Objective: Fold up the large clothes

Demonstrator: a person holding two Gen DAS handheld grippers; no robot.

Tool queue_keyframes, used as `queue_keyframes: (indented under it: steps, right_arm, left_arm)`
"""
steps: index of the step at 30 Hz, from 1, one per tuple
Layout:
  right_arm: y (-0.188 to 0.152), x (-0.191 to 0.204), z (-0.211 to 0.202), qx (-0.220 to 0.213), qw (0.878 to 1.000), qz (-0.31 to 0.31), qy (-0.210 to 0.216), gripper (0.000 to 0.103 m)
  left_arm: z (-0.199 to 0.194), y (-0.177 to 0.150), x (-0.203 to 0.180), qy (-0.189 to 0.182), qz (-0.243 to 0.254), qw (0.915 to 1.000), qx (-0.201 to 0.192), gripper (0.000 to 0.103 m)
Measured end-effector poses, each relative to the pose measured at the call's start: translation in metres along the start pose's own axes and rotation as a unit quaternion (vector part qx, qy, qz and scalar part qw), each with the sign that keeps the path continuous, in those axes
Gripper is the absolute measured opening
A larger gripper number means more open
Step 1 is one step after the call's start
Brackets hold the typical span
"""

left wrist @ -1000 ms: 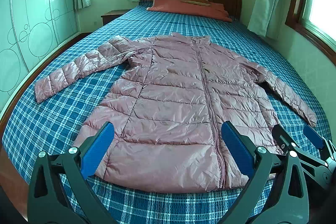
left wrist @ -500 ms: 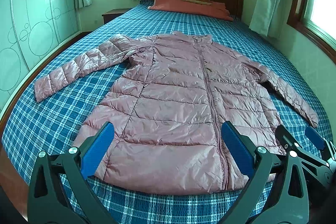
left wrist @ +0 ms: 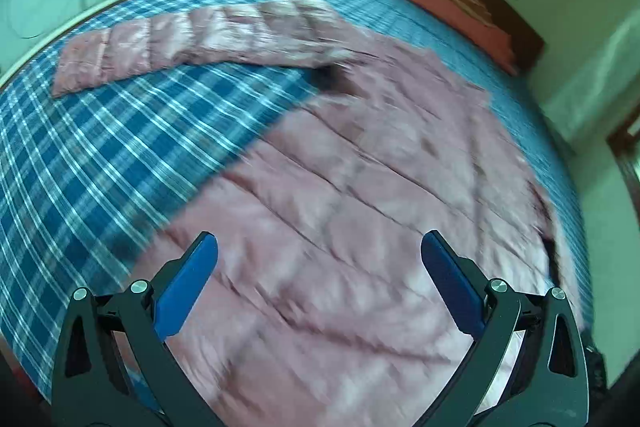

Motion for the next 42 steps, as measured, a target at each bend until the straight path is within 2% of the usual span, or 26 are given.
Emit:
queue_keyframes:
  steps: [2,3,4,5,7,8,9,11,12,14,15,16,17,22,30,31,33,34,35,37,39,42]
  right_arm:
    - [0.010,-0.031,0.013,-0.007,0.999,0.035,-0.008,0.095]
    - [0.015,-0.050,0.020,-0.013,0.998,0.058,-0.015,0.092]
    - [0.018,-0.061,0.023,-0.015,0.997,0.070,-0.022,0.068]
    - [0.023,-0.081,0.031,-0.016,0.995,0.090,-0.036,0.050]
    - [0.028,-0.111,0.044,-0.008,0.990,0.128,-0.051,0.050]
    - [0.031,-0.135,0.050,-0.014,0.985,0.167,-0.041,0.050]
    - [0.032,-0.149,0.052,-0.019,0.981,0.187,-0.039,0.051]
    - [0.033,-0.174,0.056,-0.030,0.972,0.229,-0.039,0.067]
    - [0.032,-0.186,0.057,-0.037,0.967,0.248,-0.037,0.069]
    - [0.031,-0.210,0.059,-0.055,0.956,0.286,-0.036,0.070]
    - [0.030,-0.221,0.061,-0.059,0.951,0.303,-0.033,0.070]
    - [0.030,-0.231,0.065,-0.061,0.945,0.320,-0.029,0.070]
    - [0.029,-0.238,0.068,-0.064,0.941,0.332,-0.028,0.070]
    - [0.023,-0.260,0.078,-0.073,0.921,0.382,-0.029,0.070]
    - [0.027,-0.293,0.073,-0.139,0.894,0.426,-0.026,0.070]
    - [0.028,-0.299,0.071,-0.144,0.894,0.424,-0.028,0.070]
    - [0.037,-0.303,0.077,-0.144,0.899,0.412,-0.041,0.054]
    - [0.041,-0.304,0.080,-0.136,0.903,0.404,-0.042,0.035]
    - [0.045,-0.303,0.085,-0.127,0.906,0.402,-0.039,0.021]
    - [0.052,-0.296,0.094,-0.111,0.911,0.394,-0.041,0.016]
    - [0.064,-0.281,0.094,-0.112,0.923,0.365,-0.041,0.014]
    - [0.084,-0.242,0.091,-0.115,0.941,0.318,-0.019,0.013]
  left_arm:
    - [0.012,0.009,0.010,0.020,-0.013,0.9997,-0.005,0.098]
    - [0.016,0.013,0.013,0.026,-0.017,0.9995,-0.007,0.088]
    - [0.023,0.016,0.016,0.033,-0.022,0.9992,-0.007,0.076]
    - [0.029,0.018,0.018,0.037,-0.025,0.9990,-0.003,0.073]
    - [0.042,0.021,0.022,0.034,-0.034,0.9988,0.008,0.072]
    - [0.046,0.021,0.023,0.032,-0.039,0.9987,0.010,0.068]
    - [0.047,0.021,0.024,0.034,-0.040,0.9986,0.009,0.059]
    - [0.053,0.022,0.026,0.051,-0.043,0.9977,0.009,0.046]
    - [0.055,0.022,0.027,0.055,-0.048,0.9973,0.010,0.045]
    - [0.059,0.023,0.028,0.053,-0.059,0.9968,0.010,0.045]
    - [0.061,0.023,0.029,0.057,-0.062,0.9965,0.008,0.049]
    - [0.062,0.024,0.031,0.065,-0.066,0.9957,0.002,0.058]
    - [0.063,0.024,0.031,0.069,-0.070,0.9952,-0.001,0.061]
    - [0.063,0.025,0.034,0.090,-0.076,0.9928,-0.017,0.072]
    - [0.065,0.017,0.038,0.122,-0.066,0.9903,-0.012,0.074]
    - [0.063,0.018,0.038,0.128,-0.060,0.9898,-0.016,0.074]
    - [0.060,0.019,0.038,0.136,-0.051,0.9892,-0.021,0.074]
    - [0.058,0.020,0.038,0.141,-0.044,0.9888,-0.024,0.074]
    - [0.057,0.021,0.038,0.145,-0.038,0.9883,-0.027,0.074]
    - [0.056,0.022,0.039,0.158,-0.022,0.9867,-0.031,0.074]
    - [0.056,0.023,0.040,0.164,-0.009,0.9858,-0.033,0.074]
    - [0.060,0.021,0.043,0.165,-0.001,0.9860,-0.027,0.076]
Point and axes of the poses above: each gripper's, at about its wrist camera, not at the fingertips, and z roughly the way its jaws point, x to its left, y to its top, the point moved 4 cm from there along z, roughly the way its jaws point, and after that the axes turned 6 degrees about -x, right-handed, at the moved point
